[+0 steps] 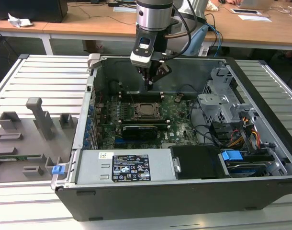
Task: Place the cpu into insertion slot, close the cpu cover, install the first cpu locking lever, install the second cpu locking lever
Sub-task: 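Install the first cpu locking lever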
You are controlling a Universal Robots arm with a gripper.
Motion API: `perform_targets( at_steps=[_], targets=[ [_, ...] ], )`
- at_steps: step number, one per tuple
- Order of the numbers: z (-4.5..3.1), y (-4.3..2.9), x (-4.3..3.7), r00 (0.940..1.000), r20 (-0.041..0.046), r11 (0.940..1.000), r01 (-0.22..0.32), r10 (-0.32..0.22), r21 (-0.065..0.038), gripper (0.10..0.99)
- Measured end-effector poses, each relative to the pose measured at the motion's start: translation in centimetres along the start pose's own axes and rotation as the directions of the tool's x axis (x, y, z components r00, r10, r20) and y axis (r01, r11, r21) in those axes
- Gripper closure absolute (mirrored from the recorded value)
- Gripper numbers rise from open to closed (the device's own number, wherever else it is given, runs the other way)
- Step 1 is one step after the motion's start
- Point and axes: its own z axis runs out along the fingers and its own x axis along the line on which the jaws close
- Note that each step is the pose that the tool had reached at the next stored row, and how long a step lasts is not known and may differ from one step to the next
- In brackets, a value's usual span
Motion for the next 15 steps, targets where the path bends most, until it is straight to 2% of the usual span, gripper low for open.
perform_targets(
  at_steps=[12, 15],
  targets=[
    [0.00, 0.00, 0.00, 0.9987, -0.0006, 0.9987, 0.051, -0.051, -0.001, 0.980],
    [0.00, 0.00, 0.00, 0.9935, -0.0013, 0.9935, 0.114, -0.114, -0.003, 0.980]
  ],
)
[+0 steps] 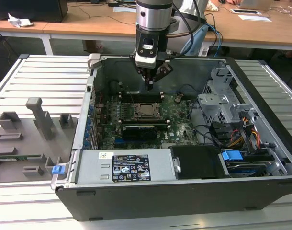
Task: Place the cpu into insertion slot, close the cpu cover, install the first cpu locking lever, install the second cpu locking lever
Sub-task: 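Install the first cpu locking lever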
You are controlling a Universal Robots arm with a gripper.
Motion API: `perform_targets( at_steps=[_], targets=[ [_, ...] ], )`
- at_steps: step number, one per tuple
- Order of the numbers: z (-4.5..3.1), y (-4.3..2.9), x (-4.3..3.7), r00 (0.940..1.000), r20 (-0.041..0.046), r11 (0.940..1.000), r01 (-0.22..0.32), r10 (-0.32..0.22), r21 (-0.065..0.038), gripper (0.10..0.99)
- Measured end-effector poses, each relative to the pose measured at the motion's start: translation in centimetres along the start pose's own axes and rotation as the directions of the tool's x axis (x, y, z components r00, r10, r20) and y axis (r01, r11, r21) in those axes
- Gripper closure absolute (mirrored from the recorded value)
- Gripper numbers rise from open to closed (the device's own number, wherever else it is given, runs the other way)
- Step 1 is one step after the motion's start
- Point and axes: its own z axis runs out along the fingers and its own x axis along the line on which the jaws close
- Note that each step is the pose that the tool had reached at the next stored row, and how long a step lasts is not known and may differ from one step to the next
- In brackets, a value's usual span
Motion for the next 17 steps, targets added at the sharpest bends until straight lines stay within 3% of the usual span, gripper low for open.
perform_targets(
  at_steps=[8, 11, 17],
  targets=[
    [0.00, 0.00, 0.00, 0.9993, -0.0004, 0.9993, 0.037, -0.037, -0.001, 0.980],
    [0.00, 0.00, 0.00, 0.9956, -0.0011, 0.9956, 0.093, -0.093, -0.002, 0.980],
    [0.00, 0.00, 0.00, 0.9888, -0.0016, 0.9888, 0.149, -0.149, -0.004, 0.980]
  ],
)
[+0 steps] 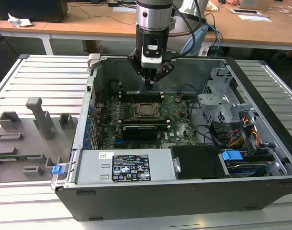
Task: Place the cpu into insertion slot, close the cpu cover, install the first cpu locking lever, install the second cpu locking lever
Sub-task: 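Install the first cpu locking lever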
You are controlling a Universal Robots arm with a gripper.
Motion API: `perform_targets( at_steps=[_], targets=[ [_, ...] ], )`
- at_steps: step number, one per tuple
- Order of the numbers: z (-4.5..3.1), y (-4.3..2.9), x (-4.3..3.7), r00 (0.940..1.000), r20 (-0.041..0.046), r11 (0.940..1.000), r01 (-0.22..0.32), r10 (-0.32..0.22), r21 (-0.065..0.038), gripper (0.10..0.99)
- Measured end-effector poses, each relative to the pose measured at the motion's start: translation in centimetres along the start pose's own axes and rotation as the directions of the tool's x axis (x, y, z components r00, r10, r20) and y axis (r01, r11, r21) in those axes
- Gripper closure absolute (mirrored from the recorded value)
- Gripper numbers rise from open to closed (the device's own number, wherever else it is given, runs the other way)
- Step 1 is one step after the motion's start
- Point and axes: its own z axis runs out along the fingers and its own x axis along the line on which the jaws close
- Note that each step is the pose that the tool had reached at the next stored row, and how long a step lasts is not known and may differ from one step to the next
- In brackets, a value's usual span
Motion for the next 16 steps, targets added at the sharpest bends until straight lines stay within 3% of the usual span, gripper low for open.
perform_targets(
  at_steps=[12, 16],
  targets=[
    [0.00, 0.00, 0.00, 0.9959, -0.0011, 0.9959, 0.090, -0.090, -0.002, 0.980],
    [0.01, 0.00, 0.00, 0.9815, -0.0020, 0.9815, 0.192, -0.192, -0.004, 0.980]
  ],
)
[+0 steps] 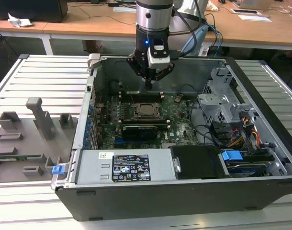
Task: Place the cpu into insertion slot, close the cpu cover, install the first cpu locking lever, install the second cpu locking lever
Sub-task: 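Install the first cpu locking lever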
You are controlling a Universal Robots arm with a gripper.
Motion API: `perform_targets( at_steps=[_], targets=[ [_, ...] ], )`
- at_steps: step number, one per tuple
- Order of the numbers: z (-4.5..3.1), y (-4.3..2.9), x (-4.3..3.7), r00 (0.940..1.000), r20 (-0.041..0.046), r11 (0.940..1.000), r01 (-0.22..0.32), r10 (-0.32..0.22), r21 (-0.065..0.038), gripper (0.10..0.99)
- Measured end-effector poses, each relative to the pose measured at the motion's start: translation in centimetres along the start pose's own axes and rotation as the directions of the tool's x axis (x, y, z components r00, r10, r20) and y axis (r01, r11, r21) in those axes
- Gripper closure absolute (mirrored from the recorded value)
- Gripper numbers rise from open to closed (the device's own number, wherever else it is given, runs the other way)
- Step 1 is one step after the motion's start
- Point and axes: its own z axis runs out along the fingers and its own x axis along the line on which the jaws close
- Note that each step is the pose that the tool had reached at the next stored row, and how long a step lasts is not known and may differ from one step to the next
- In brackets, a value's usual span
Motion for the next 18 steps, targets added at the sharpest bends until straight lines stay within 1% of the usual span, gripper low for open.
perform_targets(
  at_steps=[2, 4, 6, 7, 8, 10, 12, 14, 15, 16, 17, 18],
  targets=[
    [0.00, 0.00, 0.00, 0.9993, -0.0004, 0.9993, 0.038, -0.038, -0.001, 0.980],
    [0.01, 0.00, 0.00, 0.9952, -0.0010, 0.9952, 0.098, -0.098, -0.002, 0.980],
    [0.01, 0.00, 0.00, 0.9912, -0.0014, 0.9912, 0.132, -0.132, -0.003, 0.980],
    [0.01, 0.00, 0.00, 0.9862, -0.0017, 0.9862, 0.166, -0.166, -0.004, 0.980],
    [0.01, 0.00, 0.00, 0.9784, -0.0020, 0.9784, 0.207, -0.207, -0.005, 0.980],
    [0.01, 0.00, 0.00, 0.9656, -0.0025, 0.9656, 0.260, -0.260, -0.006, 0.980],
    [0.01, 0.00, 0.01, 0.9547, -0.0029, 0.9547, 0.298, -0.298, -0.010, 0.980],
    [0.02, -0.02, 0.04, 0.9478, -0.0036, 0.9477, 0.319, -0.319, -0.015, 0.980],
    [0.05, -0.04, 0.08, 0.9455, -0.0043, 0.9454, 0.325, -0.325, -0.022, 0.980],
    [0.08, -0.05, 0.11, 0.9438, -0.0053, 0.9433, 0.330, -0.330, -0.034, 0.980],
    [0.12, -0.07, 0.15, 0.9424, -0.0070, 0.9410, 0.333, -0.334, -0.057, 0.980],
    [0.29, -0.17, 0.39, 0.9407, -0.0079, 0.9386, 0.338, -0.339, -0.071, 0.980]
  ],
)
